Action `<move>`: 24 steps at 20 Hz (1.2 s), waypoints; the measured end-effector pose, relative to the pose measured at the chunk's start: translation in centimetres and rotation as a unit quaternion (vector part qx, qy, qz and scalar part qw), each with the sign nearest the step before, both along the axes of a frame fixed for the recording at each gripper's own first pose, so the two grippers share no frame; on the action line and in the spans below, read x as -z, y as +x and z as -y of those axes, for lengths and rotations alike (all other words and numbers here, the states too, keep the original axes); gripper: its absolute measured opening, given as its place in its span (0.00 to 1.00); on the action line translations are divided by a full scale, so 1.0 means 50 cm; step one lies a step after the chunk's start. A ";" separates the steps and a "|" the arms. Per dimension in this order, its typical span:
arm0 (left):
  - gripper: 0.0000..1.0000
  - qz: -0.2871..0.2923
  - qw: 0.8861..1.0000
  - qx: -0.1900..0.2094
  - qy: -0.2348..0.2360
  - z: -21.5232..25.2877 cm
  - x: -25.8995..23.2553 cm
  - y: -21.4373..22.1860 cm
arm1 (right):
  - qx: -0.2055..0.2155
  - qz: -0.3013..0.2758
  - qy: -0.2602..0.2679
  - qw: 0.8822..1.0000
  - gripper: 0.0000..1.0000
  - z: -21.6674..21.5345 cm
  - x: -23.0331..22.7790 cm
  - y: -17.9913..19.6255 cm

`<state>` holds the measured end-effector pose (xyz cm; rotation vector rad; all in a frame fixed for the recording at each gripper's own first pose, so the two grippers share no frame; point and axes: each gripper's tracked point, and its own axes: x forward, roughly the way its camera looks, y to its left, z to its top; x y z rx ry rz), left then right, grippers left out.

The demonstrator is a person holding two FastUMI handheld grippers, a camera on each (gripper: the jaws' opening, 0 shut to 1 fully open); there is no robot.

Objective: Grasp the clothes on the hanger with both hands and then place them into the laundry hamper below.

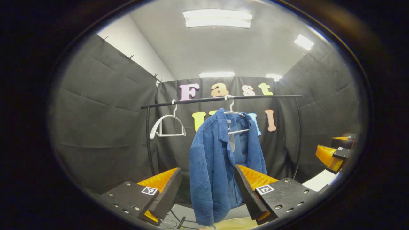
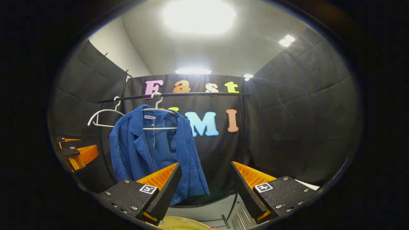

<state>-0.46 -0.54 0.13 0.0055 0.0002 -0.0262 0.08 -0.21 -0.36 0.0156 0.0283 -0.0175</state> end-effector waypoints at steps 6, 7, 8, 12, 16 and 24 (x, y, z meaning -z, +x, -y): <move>1.00 0.010 1.000 0.001 -0.024 0.011 -0.035 0.004 | -0.010 0.019 -0.002 1.000 0.95 -0.011 -0.040 0.036; 1.00 0.015 1.000 0.002 -0.028 0.015 -0.047 0.003 | -0.015 0.024 -0.003 1.000 0.95 -0.013 -0.048 0.043; 1.00 0.019 0.999 0.003 -0.030 0.019 -0.056 0.004 | -0.019 0.026 -0.004 0.999 0.95 -0.016 -0.055 0.053; 0.94 0.025 0.999 0.000 -0.033 0.040 -0.078 0.030 | -0.043 0.035 -0.004 0.998 0.94 -0.029 -0.085 0.099; 0.94 0.025 0.999 -0.009 -0.027 0.063 -0.080 0.076 | -0.066 0.055 0.000 0.996 0.94 -0.042 -0.115 0.164; 0.95 0.007 0.999 -0.028 -0.019 0.103 -0.055 0.197 | -0.103 0.063 0.023 0.992 0.92 -0.070 -0.127 0.307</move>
